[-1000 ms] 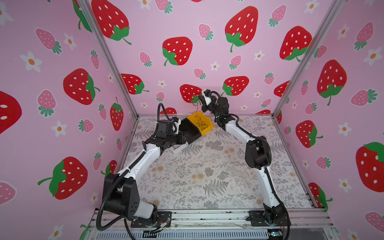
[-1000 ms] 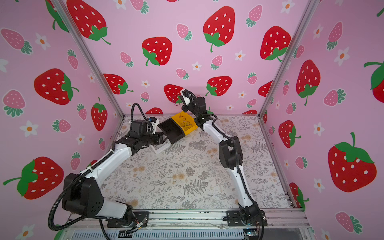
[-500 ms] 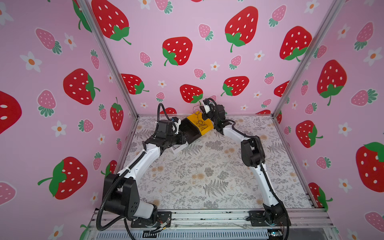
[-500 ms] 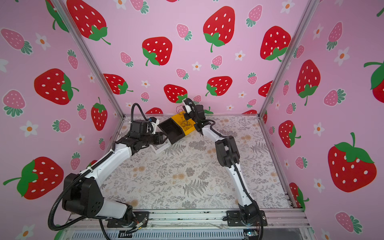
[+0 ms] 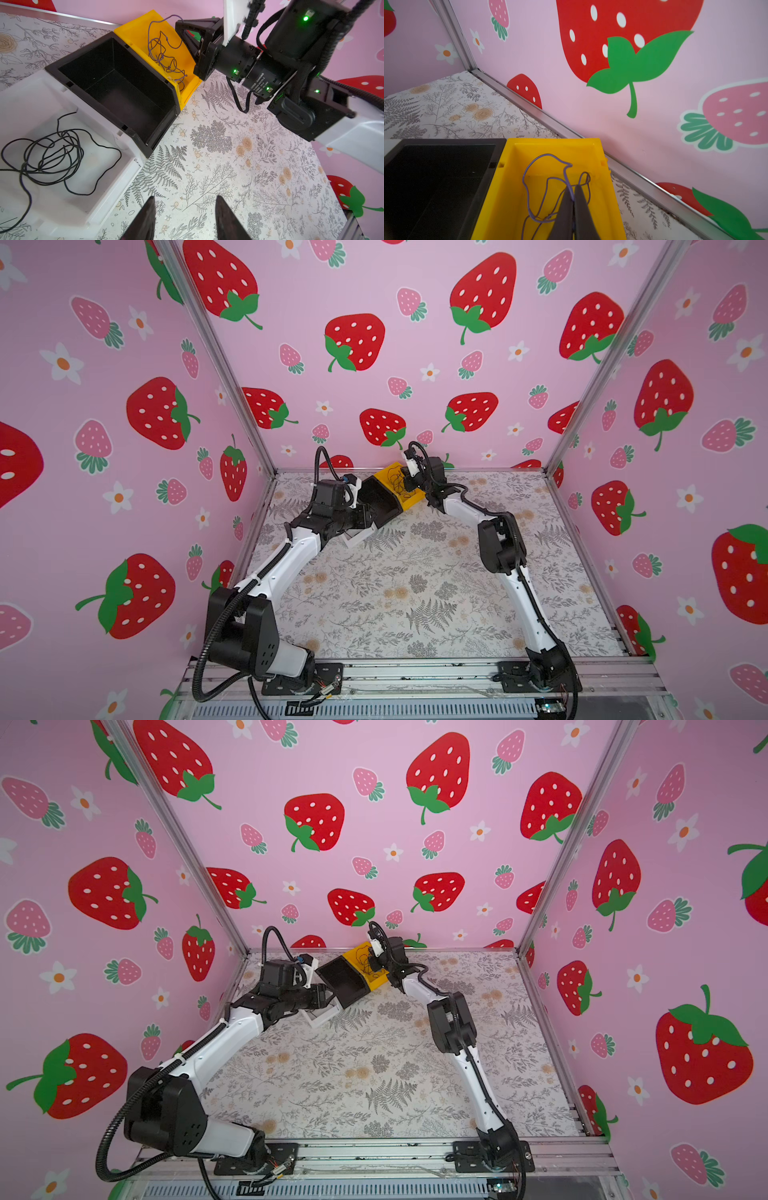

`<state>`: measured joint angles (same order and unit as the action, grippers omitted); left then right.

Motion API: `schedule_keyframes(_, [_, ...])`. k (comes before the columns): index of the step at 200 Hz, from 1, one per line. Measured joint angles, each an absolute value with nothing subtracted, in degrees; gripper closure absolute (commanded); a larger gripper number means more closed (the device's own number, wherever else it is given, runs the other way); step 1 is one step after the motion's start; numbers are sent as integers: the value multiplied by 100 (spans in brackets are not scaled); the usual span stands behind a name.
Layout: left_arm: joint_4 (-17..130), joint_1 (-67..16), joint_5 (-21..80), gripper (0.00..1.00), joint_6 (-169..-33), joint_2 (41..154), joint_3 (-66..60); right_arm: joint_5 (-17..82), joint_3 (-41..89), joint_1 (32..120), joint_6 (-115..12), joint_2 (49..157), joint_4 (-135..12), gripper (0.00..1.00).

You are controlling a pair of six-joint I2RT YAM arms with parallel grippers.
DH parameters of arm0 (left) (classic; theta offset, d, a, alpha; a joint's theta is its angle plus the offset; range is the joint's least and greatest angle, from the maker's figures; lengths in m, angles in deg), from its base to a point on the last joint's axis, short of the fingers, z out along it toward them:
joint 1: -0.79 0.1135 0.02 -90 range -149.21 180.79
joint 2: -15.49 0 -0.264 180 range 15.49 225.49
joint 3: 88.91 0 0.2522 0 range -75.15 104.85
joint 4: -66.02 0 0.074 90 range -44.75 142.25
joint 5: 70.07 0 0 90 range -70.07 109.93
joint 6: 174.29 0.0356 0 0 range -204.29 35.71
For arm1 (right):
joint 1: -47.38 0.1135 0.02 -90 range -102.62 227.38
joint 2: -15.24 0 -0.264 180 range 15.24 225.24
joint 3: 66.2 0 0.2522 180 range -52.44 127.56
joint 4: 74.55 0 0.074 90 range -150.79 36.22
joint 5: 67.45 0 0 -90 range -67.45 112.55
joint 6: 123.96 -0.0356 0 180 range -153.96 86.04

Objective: Untangle the cables

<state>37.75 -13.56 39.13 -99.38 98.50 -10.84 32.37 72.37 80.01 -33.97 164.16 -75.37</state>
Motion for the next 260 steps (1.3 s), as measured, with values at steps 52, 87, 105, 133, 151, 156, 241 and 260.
schedule_keyframes(52, [3629,-1345,3590,52,-9956,9559,-1086,3158,7292,8001,-3552,16458,-7157,38])
schedule_keyframes(87, [3491,-1329,3446,52,-9958,9351,-1097,3154,7143,8001,-3541,16335,-7105,27])
schedule_keyframes(105, [3480,-1295,3384,52,-9958,9218,-1149,3156,6647,8001,-3519,15962,-7216,22])
schedule_keyframes(133, [3428,-1120,3345,51,-10023,8971,-1317,3147,5751,8005,-3460,15077,-7559,18])
schedule_keyframes(151, [3386,-949,3336,51,-10128,8859,-1396,3152,5338,8014,-3412,14484,-7760,16])
schedule_keyframes(156, [3377,-910,3334,51,-10170,8829,-1414,3152,5237,8014,-3410,14314,-7789,16])
schedule_keyframes(241, [3902,-610,1666,19,-10117,6763,-3486,2245,449,7653,-3445,10100,-8239,1])
schedule_keyframes(260, [4381,-591,667,3,-10028,6285,-4220,1530,-765,7428,-3458,9256,-8383,1])
